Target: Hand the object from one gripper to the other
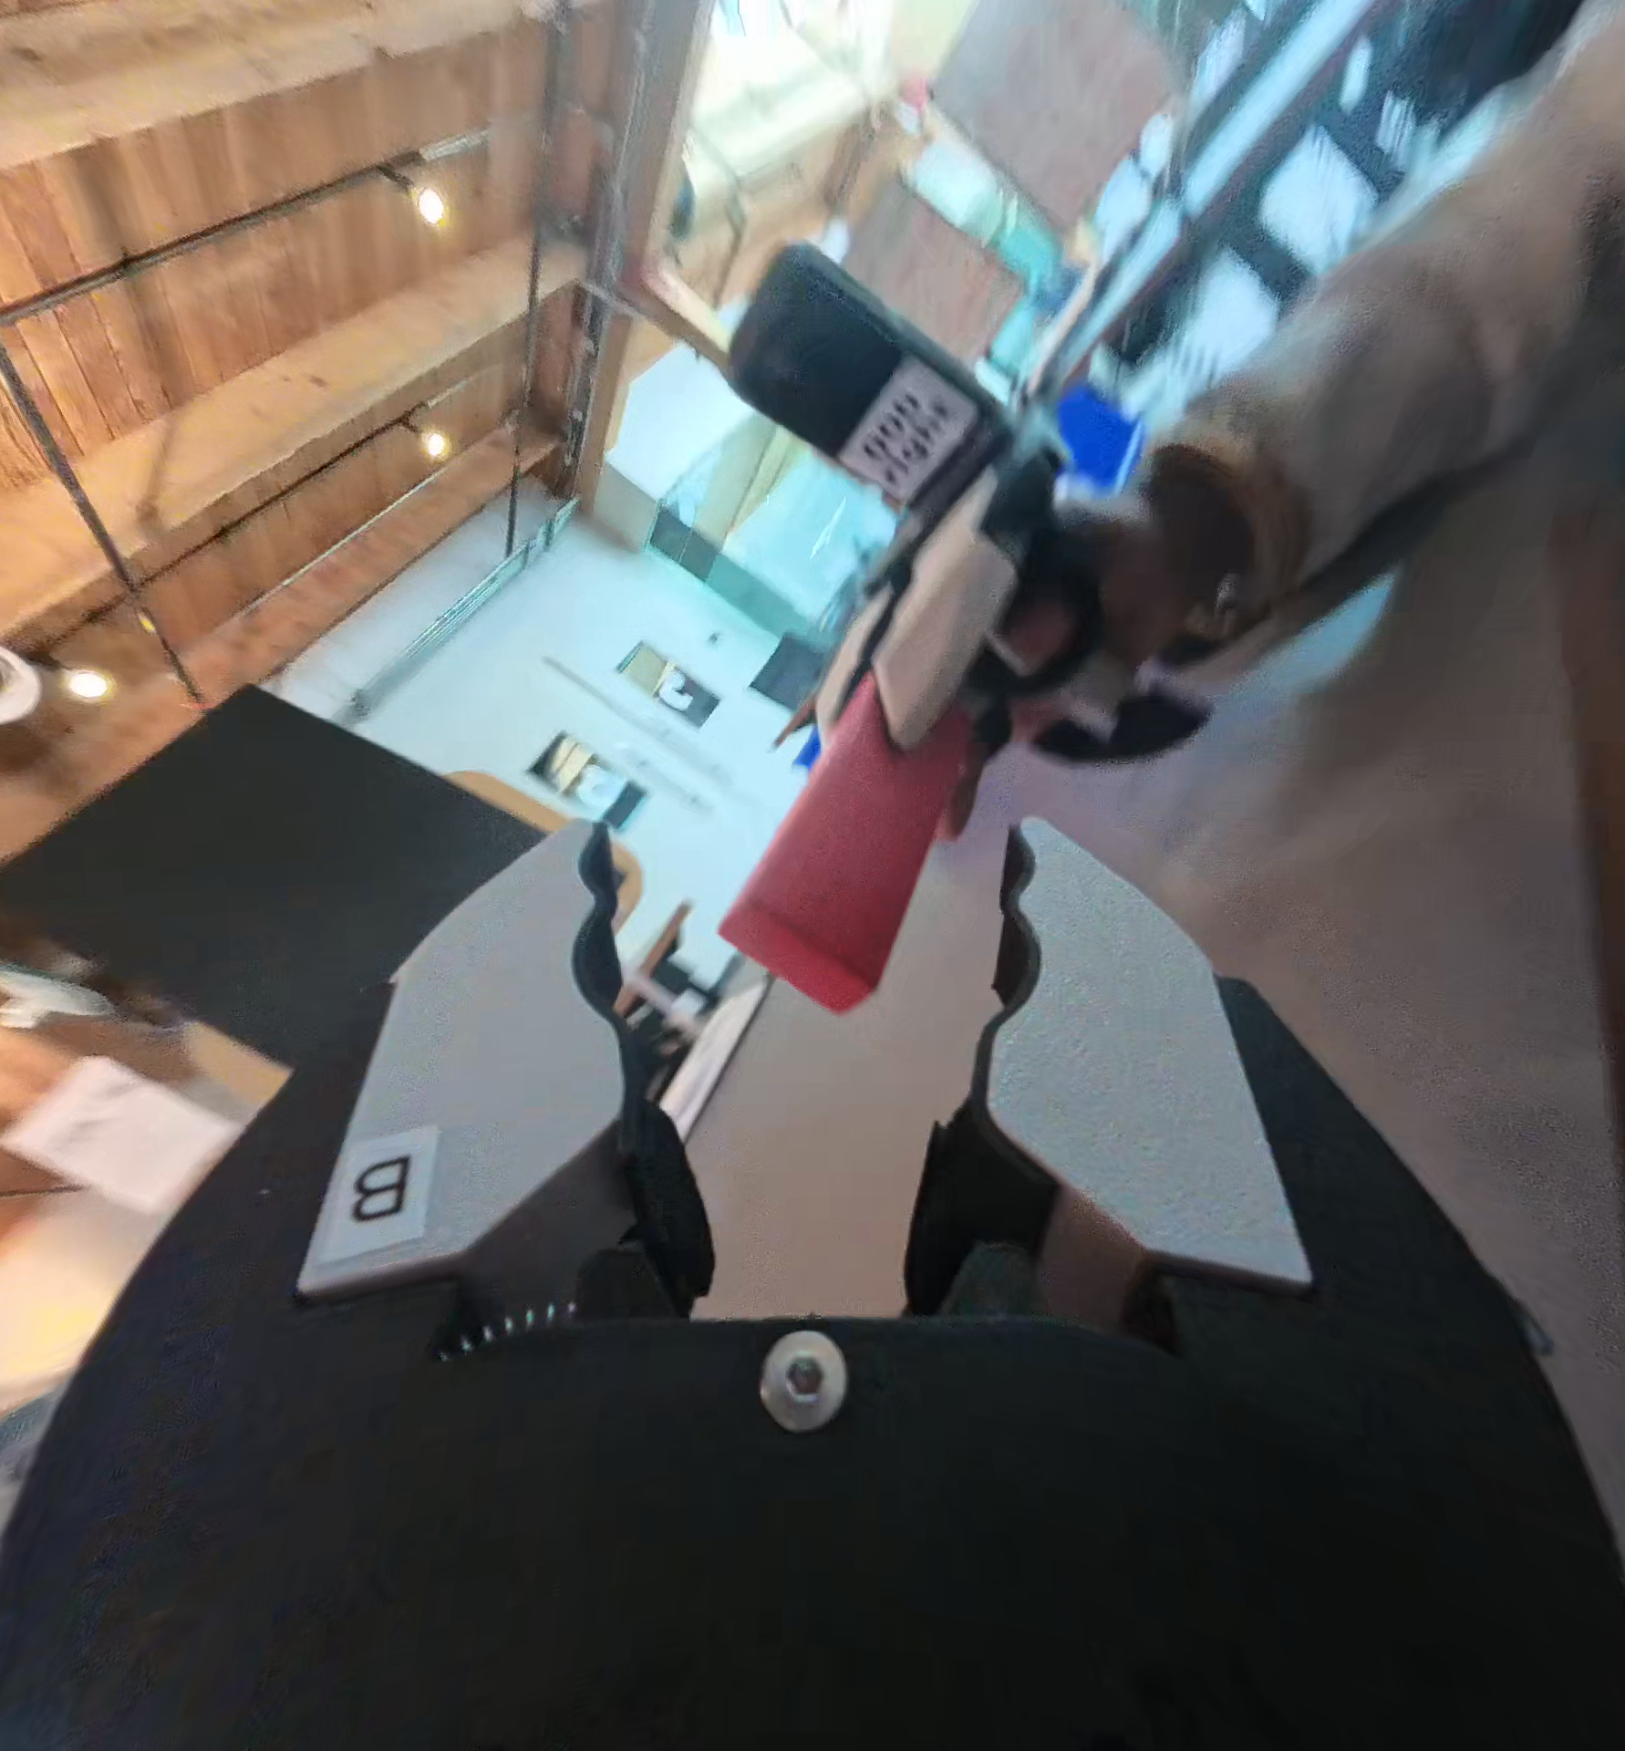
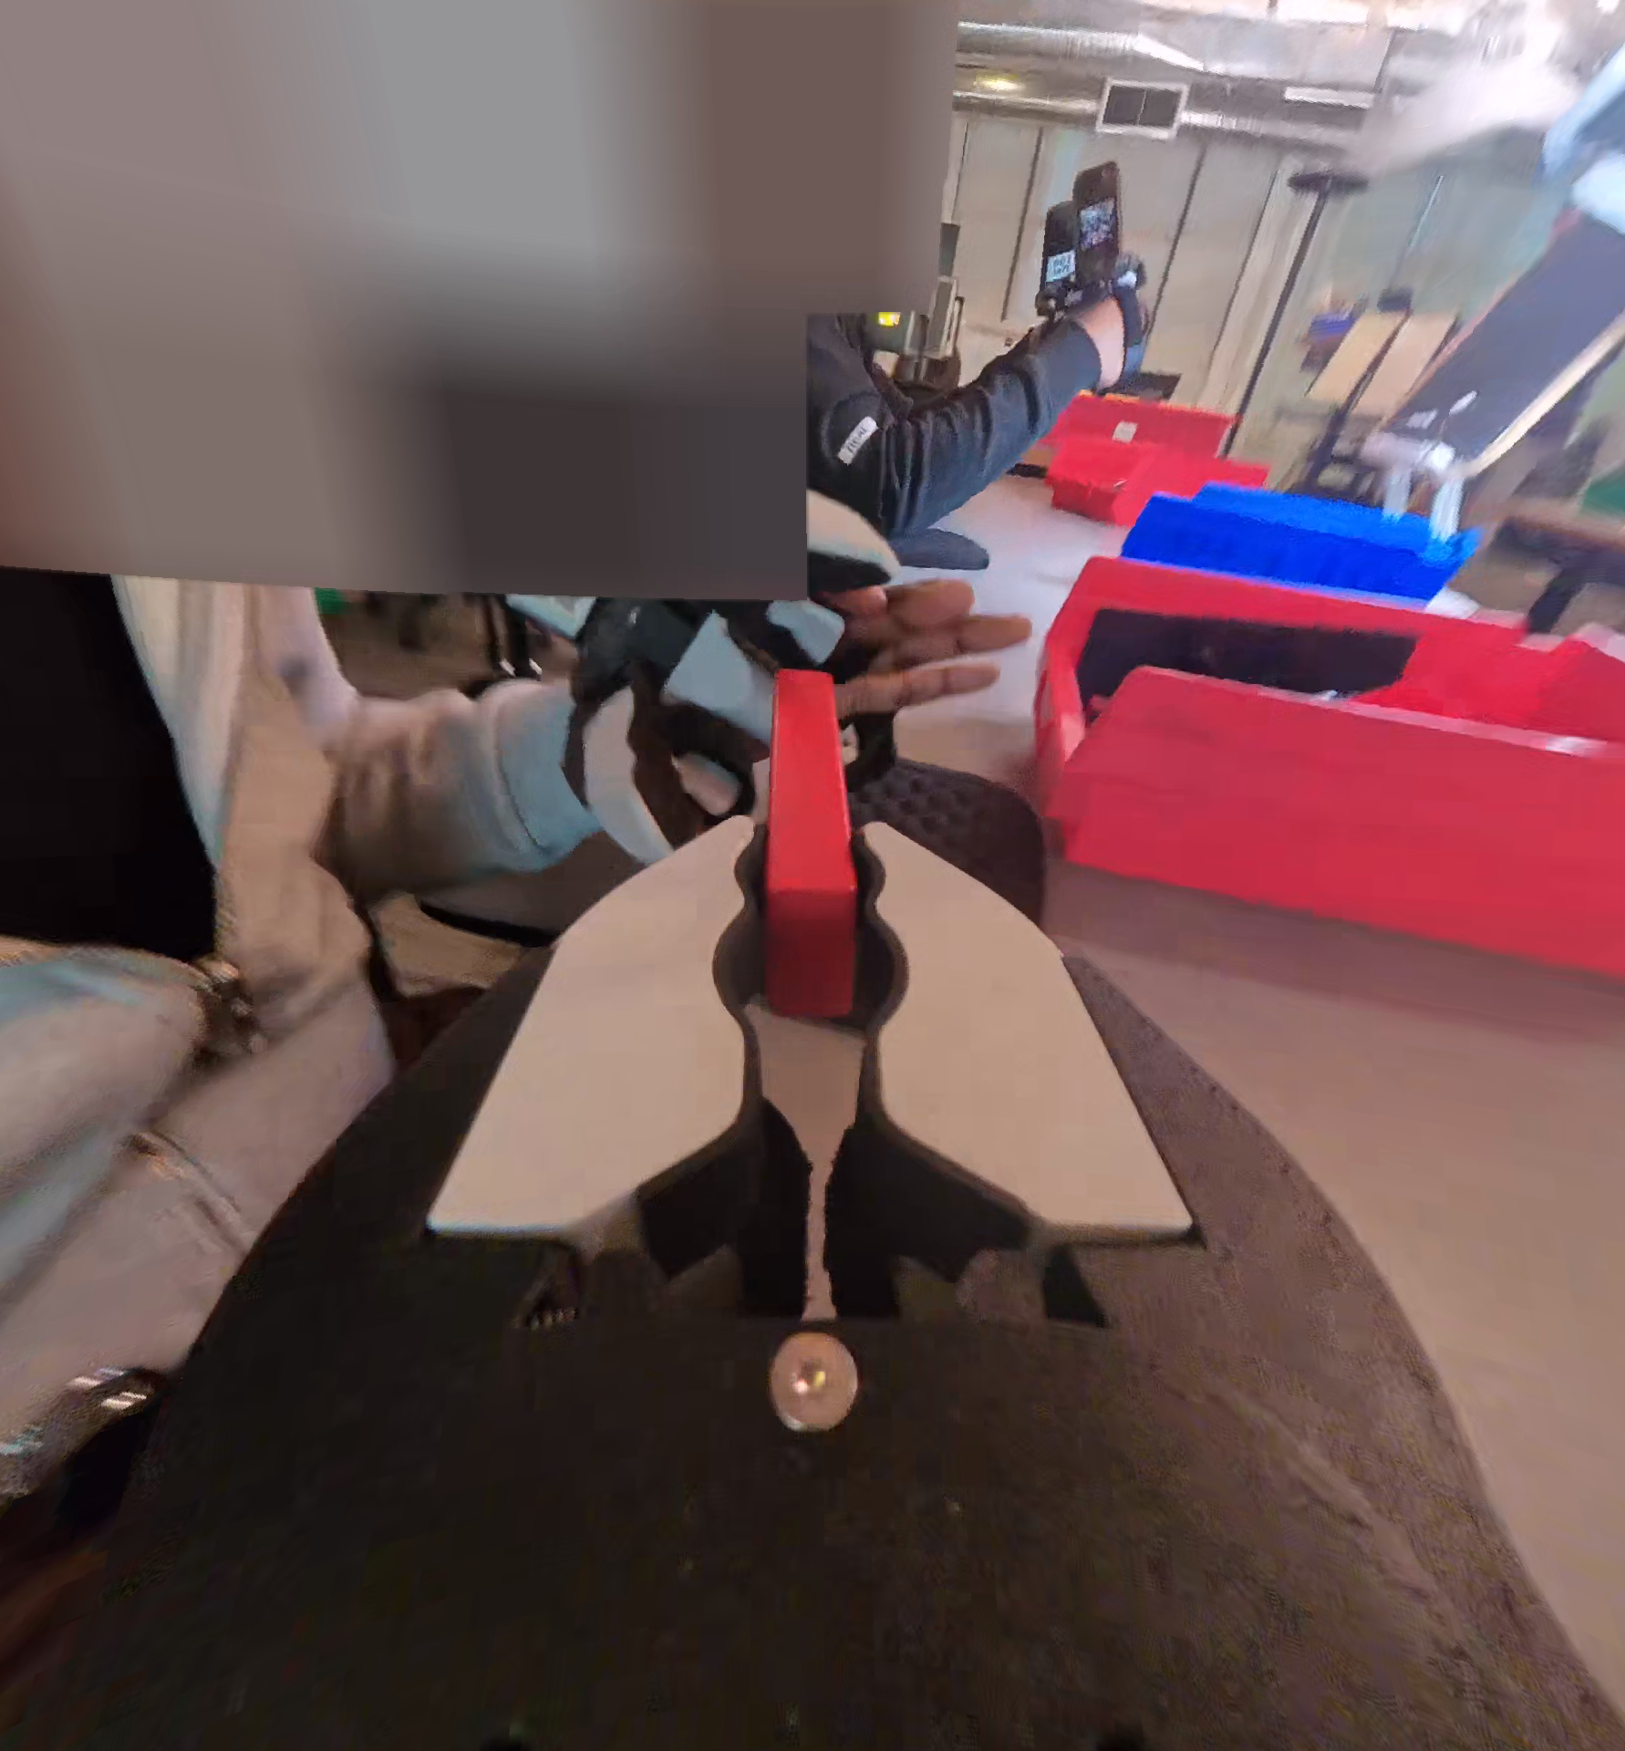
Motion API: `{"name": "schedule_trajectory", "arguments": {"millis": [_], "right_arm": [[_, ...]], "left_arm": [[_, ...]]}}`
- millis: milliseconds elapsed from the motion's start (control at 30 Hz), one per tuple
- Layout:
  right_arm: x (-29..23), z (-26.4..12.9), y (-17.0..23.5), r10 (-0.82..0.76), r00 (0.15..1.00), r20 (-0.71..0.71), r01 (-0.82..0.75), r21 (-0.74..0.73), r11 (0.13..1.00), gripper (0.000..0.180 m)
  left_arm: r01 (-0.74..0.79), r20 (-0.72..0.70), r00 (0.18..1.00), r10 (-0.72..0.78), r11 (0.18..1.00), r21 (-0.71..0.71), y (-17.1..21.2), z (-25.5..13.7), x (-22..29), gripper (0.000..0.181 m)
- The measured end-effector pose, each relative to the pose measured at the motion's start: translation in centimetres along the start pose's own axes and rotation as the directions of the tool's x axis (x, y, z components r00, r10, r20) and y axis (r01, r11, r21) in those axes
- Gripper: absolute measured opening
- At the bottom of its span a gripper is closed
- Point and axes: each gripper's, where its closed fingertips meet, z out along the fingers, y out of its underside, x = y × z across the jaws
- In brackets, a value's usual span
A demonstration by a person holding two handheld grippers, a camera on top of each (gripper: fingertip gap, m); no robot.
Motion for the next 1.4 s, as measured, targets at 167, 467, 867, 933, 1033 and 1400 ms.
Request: {"name": "schedule_trajectory", "arguments": {"millis": [167,467,867,933,1033,1400], "right_arm": [[0.0,0.1,0.7,0.377,0.919,0.119,-0.375,-0.039,0.926,0.016],[-0.1,0.6,0.0,0.236,0.968,0.091,-0.239,0.032,0.970,0.072],[-1.2,1.2,1.9,-0.452,0.891,-0.026,0.448,-0.104,0.888,0.035],[-1.1,1.1,2.1,-0.398,0.917,-0.013,0.393,-0.125,0.911,0.035],[-0.7,0.9,2.1,-0.212,0.977,-0.007,0.209,-0.132,0.969,0.035],[-1.5,0.6,1.8,0.357,0.921,0.157,-0.335,-0.149,0.930,0.035]], "left_arm": [[-0.271,-0.024,0.963,0.270,0.952,-0.141,1.6,0.5,0.8,0.062],[0.112,-0.141,0.981,-0.134,0.982,-0.155,2.1,0.3,1.9,0.035],[0.338,-0.281,0.892,-0.355,0.935,-0.109,0.6,-0.3,3.1,0.034],[0.320,-0.256,0.908,-0.332,0.943,-0.088,0.5,-0.1,2.8,0.036],[0.152,-0.117,0.981,-0.155,0.988,-0.037,0.6,0.1,1.3,0.058],[-0.089,-0.180,0.982,0.062,0.985,-0.145,1.8,0.4,2.8,0.016]]}}
